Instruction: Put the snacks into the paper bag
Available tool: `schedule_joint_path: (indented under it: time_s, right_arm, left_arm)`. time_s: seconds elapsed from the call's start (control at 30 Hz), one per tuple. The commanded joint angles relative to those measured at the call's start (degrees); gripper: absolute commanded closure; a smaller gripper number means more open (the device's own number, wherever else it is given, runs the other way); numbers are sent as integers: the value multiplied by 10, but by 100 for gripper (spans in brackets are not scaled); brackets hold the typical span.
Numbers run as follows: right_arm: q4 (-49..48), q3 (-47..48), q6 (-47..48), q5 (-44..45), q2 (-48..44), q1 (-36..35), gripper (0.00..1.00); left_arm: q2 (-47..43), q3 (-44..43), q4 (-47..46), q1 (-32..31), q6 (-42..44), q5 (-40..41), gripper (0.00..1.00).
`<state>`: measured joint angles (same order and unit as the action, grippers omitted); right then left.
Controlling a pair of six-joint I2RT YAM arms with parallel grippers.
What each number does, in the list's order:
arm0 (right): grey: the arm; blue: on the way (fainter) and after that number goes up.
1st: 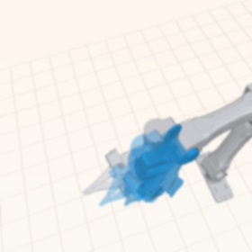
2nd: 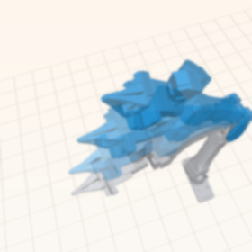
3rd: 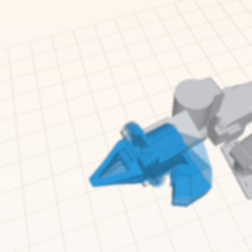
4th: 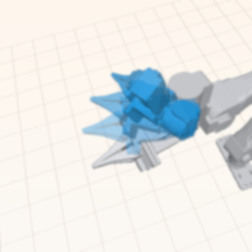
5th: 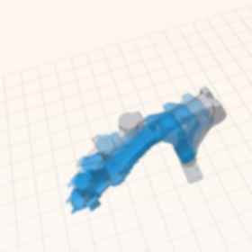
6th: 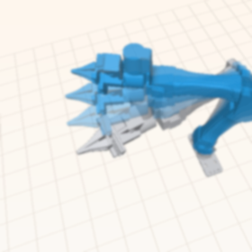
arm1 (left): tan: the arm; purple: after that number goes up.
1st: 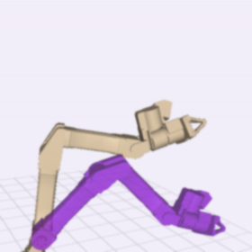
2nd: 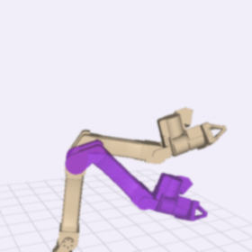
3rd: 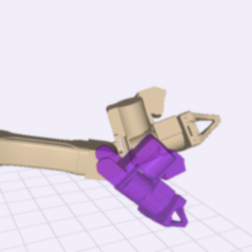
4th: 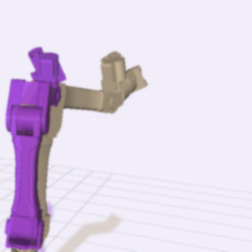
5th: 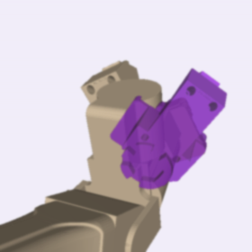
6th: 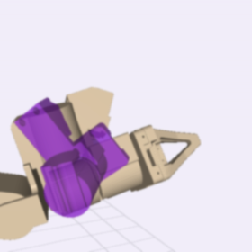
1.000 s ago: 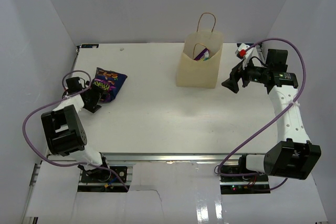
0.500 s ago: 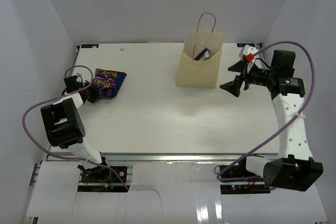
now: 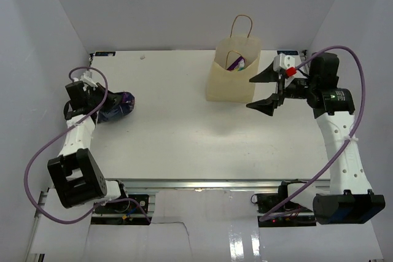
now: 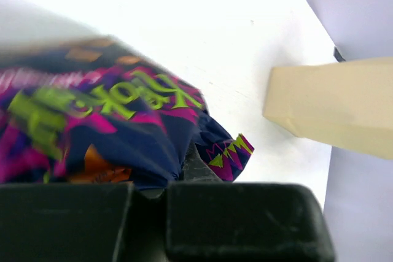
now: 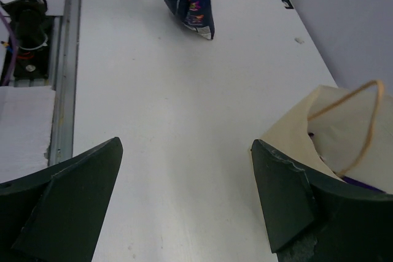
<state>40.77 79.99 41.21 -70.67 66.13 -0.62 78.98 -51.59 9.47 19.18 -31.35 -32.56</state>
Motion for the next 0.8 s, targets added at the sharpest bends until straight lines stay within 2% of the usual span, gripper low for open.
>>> schedule_joint_path:
  time_s: [0.0,0.2,0.3,0.4,0.57,0.67,0.77]
  right_arm:
    - [-8,-4,18,9,-2,-61,9]
    - [-33,-32,61,122,15,-241,8]
    - [-84,-56,69,189,30,-303,8]
    - [-138,-97,90,220,30,-350,5]
    - [-333,-150,-12,358,41,-422,2]
    - [-396,-173,-58,455,59,-467,2]
    - [-450,-188,-76,481,76,-487,4]
  left_arm:
    - [-73,-11,0,-14,-8,-58,100]
    - [-153,5,35,-54,-56,-89,100]
    - [-187,16,49,-86,-87,-95,100]
    - [-218,28,50,-121,-128,-95,100]
    - [-248,41,56,-166,-184,-97,100]
    - [-270,50,56,-185,-223,-98,100]
    - [-284,53,60,-216,-242,-101,100]
